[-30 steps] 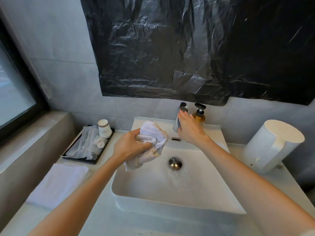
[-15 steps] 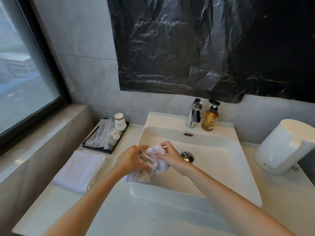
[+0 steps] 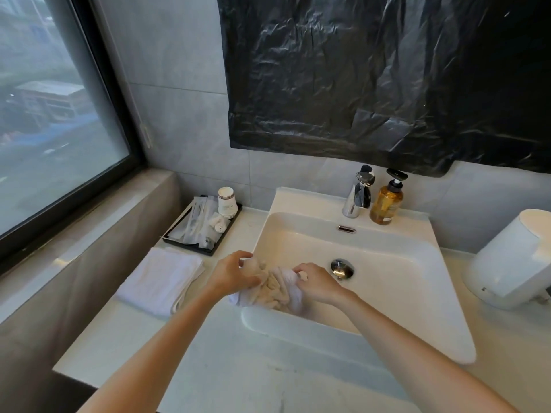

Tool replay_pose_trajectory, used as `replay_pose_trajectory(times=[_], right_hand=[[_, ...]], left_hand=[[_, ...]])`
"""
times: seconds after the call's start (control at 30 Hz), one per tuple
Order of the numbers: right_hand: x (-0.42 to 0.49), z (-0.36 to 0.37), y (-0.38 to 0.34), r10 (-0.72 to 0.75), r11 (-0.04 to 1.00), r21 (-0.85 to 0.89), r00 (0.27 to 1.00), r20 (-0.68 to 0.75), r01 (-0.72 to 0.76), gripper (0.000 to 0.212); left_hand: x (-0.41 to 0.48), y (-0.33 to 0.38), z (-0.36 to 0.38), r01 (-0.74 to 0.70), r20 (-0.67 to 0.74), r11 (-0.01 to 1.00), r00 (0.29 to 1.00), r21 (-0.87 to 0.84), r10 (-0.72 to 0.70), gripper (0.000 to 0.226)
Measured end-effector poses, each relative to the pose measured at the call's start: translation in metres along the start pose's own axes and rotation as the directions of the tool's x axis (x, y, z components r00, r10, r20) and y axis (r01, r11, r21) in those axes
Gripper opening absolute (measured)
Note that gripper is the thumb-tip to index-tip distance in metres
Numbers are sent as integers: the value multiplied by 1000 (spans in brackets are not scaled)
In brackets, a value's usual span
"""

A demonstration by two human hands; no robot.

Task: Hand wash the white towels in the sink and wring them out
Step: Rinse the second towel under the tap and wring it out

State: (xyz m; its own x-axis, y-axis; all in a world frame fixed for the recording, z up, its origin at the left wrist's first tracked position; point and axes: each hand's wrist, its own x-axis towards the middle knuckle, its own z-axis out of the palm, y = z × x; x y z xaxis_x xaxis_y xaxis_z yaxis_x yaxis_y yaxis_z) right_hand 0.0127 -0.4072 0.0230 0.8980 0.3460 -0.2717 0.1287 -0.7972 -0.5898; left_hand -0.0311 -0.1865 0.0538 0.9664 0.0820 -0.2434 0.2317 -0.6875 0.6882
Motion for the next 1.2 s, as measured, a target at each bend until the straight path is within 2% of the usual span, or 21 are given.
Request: replay_pose_trajectory(times=[0.13, 0.3, 0.4, 0.47, 0.53, 0.6, 0.73, 0.83, 0.97, 1.03, 1.13, 1.2], right_hand=[[-2, 4, -5, -34, 999, 12, 999, 11, 34, 40], [9, 17, -16, 109, 992, 67, 991, -74, -104, 45], [15, 16, -16, 192, 974, 132, 979, -68, -182, 40], [15, 10, -19, 163, 967, 210, 984, -77, -144, 27], [11, 0, -25, 65, 971, 237, 990, -128, -33, 11], [3, -13, -35, -74, 977, 182, 974, -216, 115, 16], [-11, -51, -71, -277, 932, 132, 898, -341, 337, 30], [-18, -93, -106, -374, 845, 205, 821, -432, 494, 22], [-34, -139, -150, -551, 773, 89, 733, -399, 629, 20], [-37, -150, -164, -576, 747, 45, 678, -457, 664, 17], [-36, -163, -181, -524, 700, 50, 560, -641, 712, 13], [-35, -171, -191, -469, 680, 53, 489, -735, 731, 13]], left_hand=[[-6, -5, -1, -20, -18, 989, 1000, -147, 17, 54], [-9, -18, -2, 43, -13, 888, 998, -459, -56, 53], [-10, -22, -1, 51, -19, 863, 997, -503, -70, 55], [-11, -22, 0, 49, -21, 856, 997, -514, -70, 55], [-11, -21, -1, 52, -24, 848, 997, -527, -76, 56], [-12, -20, -2, 52, -27, 848, 997, -527, -78, 56], [-13, -14, -5, 46, -55, 878, 995, -477, -82, 54], [-14, -7, -9, 55, -76, 870, 991, -490, -106, 56], [-17, 2, -12, 61, -94, 822, 986, -566, -138, 58], [-17, 4, -14, 56, -83, 755, 986, -654, -146, 62], [-18, 18, -21, 55, 4, 621, 997, -782, -83, 70], [-17, 32, -27, 51, 43, 659, 999, -751, -29, 82]])
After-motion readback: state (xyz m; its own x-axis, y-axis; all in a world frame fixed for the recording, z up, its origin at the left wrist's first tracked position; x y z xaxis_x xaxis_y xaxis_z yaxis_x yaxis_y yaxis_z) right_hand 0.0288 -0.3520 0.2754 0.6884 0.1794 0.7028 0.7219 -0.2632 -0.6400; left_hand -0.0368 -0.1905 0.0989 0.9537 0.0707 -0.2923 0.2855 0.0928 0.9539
